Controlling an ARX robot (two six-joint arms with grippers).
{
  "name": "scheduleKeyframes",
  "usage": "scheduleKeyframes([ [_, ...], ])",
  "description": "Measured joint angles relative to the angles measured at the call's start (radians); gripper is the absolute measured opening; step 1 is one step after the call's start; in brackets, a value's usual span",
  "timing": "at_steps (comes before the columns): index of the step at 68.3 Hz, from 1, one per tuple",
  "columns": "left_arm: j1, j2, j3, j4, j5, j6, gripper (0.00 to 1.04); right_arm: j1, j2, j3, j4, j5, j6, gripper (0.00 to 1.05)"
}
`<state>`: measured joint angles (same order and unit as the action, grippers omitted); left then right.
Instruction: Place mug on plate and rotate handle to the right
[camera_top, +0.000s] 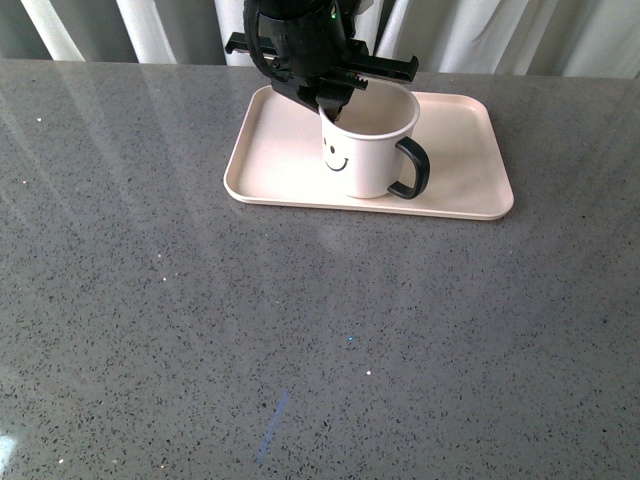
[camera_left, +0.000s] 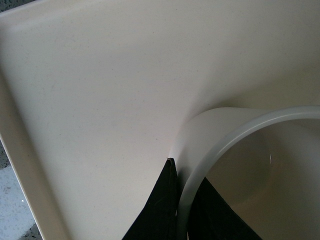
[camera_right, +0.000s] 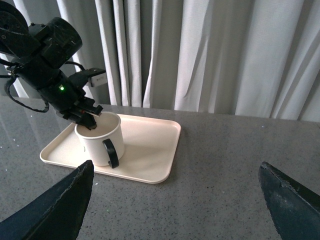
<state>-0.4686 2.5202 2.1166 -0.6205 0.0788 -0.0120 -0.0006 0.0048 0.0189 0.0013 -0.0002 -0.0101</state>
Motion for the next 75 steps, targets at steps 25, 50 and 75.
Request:
scheduleKeyframes([
  [25, -0.004, 0.004, 0.007, 0.0, 0.016, 0.008, 0.42, 0.0, 0.0, 0.0, 0.0, 0.0, 0.0, 0.96],
  [50, 0.008, -0.135, -0.113, 0.083, 0.042, 0.049, 0.95, 0.0, 0.0, 0.0, 0.0, 0.0, 0.0, 0.96],
  [75, 0.084, -0.448, -0.462, 0.502, -0.005, 0.008, 0.9, 0.0, 0.0, 0.0, 0.0, 0.0, 0.0, 0.96],
])
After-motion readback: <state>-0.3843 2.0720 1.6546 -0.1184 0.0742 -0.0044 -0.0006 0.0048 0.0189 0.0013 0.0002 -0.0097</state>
